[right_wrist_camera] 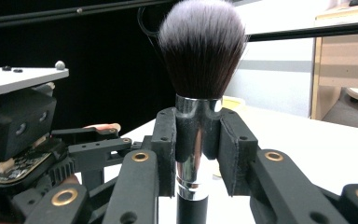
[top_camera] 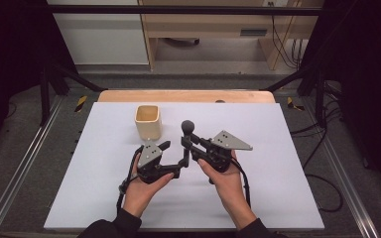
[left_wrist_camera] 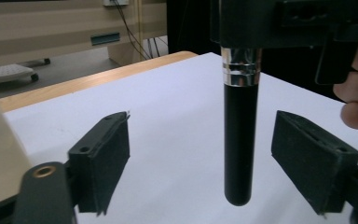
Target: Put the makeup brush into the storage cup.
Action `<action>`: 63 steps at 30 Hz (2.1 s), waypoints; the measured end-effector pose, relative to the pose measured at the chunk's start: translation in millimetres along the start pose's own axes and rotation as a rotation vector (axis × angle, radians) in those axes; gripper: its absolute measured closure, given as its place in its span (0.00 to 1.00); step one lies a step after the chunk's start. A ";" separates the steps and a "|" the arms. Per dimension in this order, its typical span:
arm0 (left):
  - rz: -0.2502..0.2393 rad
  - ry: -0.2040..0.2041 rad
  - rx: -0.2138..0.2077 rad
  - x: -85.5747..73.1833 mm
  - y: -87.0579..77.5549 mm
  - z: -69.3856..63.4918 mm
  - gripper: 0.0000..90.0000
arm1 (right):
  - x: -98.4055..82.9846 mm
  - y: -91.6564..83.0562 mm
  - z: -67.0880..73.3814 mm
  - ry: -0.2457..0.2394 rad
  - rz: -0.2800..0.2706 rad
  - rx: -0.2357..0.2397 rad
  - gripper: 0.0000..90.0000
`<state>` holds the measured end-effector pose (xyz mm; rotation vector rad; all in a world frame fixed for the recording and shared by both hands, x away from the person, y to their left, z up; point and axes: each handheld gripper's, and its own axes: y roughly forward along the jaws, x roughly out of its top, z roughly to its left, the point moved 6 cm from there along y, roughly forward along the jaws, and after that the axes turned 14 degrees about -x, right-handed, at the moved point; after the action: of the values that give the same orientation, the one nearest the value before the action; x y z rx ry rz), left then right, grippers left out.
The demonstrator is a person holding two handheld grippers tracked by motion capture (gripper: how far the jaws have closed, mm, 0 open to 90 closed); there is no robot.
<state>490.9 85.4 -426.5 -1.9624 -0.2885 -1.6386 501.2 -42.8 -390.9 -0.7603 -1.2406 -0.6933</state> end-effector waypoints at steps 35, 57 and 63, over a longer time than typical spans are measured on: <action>-0.014 -0.050 -0.032 -0.7 0.4 -7.6 0.82 | -12.7 9.6 20.2 -0.054 0.030 0.013 0.77; -0.035 -0.038 0.062 -0.7 -21.9 19.8 0.82 | -25.5 -22.0 -33.2 -0.134 0.071 -0.154 0.14; -0.035 -0.023 0.088 6.2 -29.4 30.9 0.82 | -41.2 -35.2 -49.3 -0.144 0.105 -0.165 0.10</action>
<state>503.4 125.2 -415.3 -1.9213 -0.3989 -1.5985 492.4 -101.2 -434.4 -1.0196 -1.2736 -0.6695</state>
